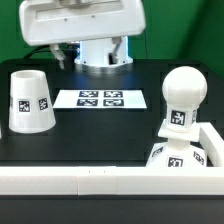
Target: Assemble lamp
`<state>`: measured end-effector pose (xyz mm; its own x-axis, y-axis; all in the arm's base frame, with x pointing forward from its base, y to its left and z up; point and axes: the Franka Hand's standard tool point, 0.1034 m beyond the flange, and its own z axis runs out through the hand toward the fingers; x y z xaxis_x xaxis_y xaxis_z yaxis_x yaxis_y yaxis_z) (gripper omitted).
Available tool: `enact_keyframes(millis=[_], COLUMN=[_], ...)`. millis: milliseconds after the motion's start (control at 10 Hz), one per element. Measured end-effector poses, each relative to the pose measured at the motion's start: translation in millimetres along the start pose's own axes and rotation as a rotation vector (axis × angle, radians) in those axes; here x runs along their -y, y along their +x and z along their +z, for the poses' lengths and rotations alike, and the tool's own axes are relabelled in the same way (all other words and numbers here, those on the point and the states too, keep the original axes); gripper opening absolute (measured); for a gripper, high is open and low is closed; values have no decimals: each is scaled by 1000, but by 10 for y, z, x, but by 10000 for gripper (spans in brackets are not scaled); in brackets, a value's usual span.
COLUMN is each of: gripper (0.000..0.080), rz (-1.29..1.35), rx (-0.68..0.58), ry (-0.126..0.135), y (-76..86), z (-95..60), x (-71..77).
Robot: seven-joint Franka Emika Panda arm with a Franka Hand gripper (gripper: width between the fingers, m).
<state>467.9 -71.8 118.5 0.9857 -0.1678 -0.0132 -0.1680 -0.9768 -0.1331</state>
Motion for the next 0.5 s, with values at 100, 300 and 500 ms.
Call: enact_keyframes(millis=[100, 300, 500], gripper=[699, 699, 699], rz=[-15, -42, -42], rx=[0, -1, -4], ry=[3, 2, -3], y=[-51, -79, -61], z=[-15, -18, -16], x=[-165, -362, -566])
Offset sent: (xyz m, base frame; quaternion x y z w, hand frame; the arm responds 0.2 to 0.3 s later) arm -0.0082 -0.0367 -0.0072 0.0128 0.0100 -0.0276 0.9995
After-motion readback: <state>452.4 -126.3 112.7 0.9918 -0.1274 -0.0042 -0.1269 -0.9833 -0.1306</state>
